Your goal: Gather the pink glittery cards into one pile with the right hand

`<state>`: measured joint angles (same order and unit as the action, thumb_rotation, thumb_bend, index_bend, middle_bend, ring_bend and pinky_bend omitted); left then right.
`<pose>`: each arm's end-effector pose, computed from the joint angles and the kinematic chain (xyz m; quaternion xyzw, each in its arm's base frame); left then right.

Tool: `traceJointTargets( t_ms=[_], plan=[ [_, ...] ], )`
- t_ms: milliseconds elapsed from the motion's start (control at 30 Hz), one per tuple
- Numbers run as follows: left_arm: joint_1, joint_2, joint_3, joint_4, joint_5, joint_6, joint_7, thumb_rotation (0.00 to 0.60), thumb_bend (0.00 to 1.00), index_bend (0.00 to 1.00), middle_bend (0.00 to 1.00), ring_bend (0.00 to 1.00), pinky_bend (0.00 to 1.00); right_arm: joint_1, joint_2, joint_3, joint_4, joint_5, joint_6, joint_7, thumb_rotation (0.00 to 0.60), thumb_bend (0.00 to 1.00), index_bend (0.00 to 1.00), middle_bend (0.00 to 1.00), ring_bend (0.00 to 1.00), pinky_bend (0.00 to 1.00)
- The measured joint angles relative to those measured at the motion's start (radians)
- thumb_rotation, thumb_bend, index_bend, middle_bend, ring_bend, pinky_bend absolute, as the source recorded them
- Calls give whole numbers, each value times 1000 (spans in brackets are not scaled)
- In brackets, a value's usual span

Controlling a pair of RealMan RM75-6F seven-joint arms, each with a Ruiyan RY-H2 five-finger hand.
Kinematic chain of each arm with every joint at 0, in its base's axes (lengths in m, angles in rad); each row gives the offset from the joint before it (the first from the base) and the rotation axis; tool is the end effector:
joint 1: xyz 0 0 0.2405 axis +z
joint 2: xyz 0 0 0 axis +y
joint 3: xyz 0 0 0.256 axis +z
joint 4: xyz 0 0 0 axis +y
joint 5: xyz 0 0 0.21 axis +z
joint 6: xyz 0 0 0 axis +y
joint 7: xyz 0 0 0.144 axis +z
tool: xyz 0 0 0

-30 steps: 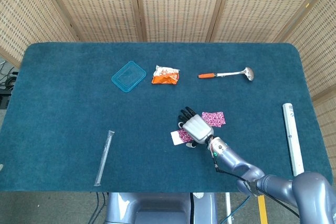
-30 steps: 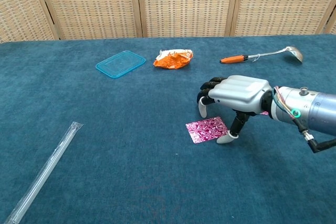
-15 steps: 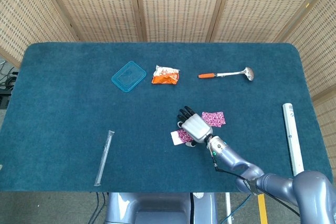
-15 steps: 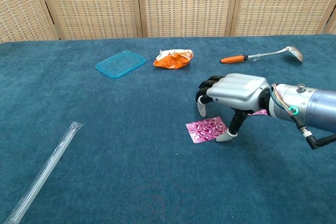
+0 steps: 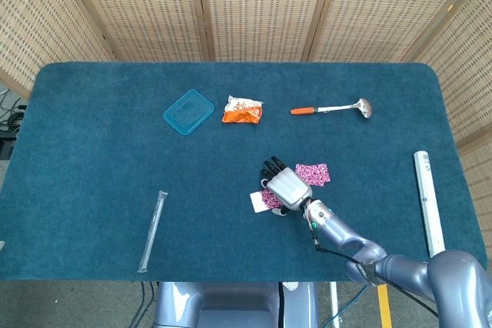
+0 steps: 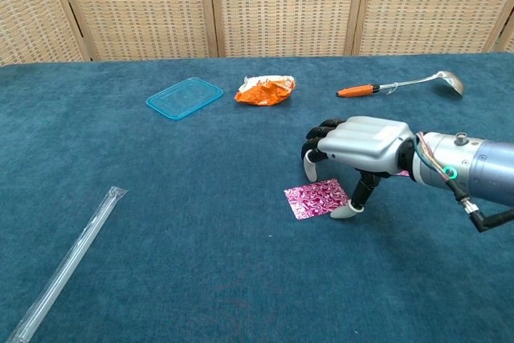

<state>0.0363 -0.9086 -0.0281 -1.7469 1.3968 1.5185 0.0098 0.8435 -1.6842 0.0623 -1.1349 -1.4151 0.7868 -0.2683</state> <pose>-0.3282 0.1359 0.2204 -0.5502 -0.4113 -0.3124 0.6562 -0.1573 -0.3538 -0.0723 0.8641 -0.2206 0.2803 0.3552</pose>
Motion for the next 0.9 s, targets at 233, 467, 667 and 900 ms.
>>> traceJointTargets(
  t_ms=[233,467,667,900],
  plan=[
    [-3,-1,-1,-2,1,-2,4,600,46,0,0,0,0,-5,1,-6,3,-2,2,6,600,296,421,185,0,0],
    [-1,2,-2,-8,3,3,9,600,46,0,0,0,0,-13,3,-12,6,-7,12,18,600,370,457,192,0,0],
    [1,4,0,-12,6,7,10,600,46,0,0,0,0,-22,7,-19,2,-13,22,29,600,414,468,197,0,0],
    [-1,3,-1,-12,7,5,10,600,46,0,0,0,0,-24,16,-16,-8,-14,25,31,600,414,468,197,0,0]
  ],
)
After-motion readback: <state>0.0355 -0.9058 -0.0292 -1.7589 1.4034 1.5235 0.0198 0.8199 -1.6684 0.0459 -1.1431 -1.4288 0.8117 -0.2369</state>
